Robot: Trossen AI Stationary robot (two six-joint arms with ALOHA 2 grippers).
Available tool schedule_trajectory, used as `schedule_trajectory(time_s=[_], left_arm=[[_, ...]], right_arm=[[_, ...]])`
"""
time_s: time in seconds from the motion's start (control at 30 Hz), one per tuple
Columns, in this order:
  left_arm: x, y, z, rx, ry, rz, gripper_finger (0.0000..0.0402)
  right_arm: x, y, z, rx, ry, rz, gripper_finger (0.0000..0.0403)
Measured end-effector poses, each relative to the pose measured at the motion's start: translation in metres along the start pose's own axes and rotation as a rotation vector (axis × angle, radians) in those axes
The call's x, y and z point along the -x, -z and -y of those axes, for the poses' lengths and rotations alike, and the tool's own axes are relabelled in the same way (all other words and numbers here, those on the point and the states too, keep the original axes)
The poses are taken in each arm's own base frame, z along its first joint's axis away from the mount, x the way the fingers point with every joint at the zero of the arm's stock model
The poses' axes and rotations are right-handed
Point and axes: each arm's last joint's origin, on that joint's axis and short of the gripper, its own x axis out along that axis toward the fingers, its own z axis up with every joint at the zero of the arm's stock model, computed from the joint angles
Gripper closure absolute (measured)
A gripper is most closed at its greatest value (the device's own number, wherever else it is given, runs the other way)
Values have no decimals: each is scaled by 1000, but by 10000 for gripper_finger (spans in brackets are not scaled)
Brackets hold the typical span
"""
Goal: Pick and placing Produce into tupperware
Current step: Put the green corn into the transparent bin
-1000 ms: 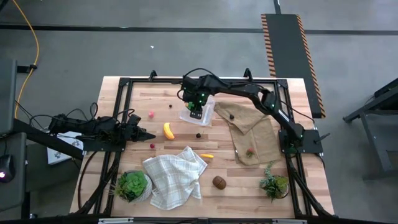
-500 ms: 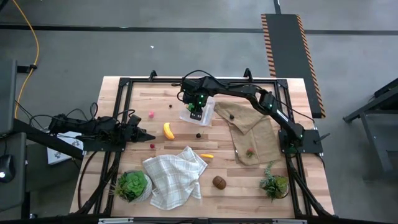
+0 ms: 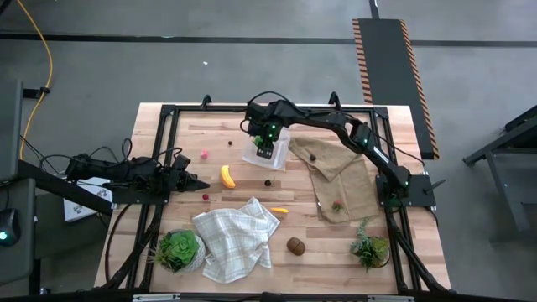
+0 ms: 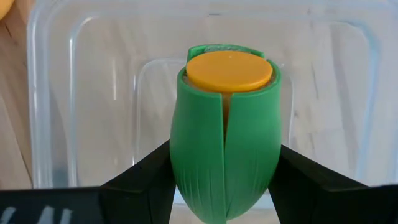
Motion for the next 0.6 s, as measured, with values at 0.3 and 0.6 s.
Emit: schedule_trajectory(time_s=[0.3, 0.6], left_arm=[[0, 0, 0, 0, 1, -2, 401], [0, 0, 0, 0, 2, -8, 401]], right_arm=[[-10, 3, -2, 1, -8, -47, 210], [-10, 4, -3, -1, -9, -51, 210]])
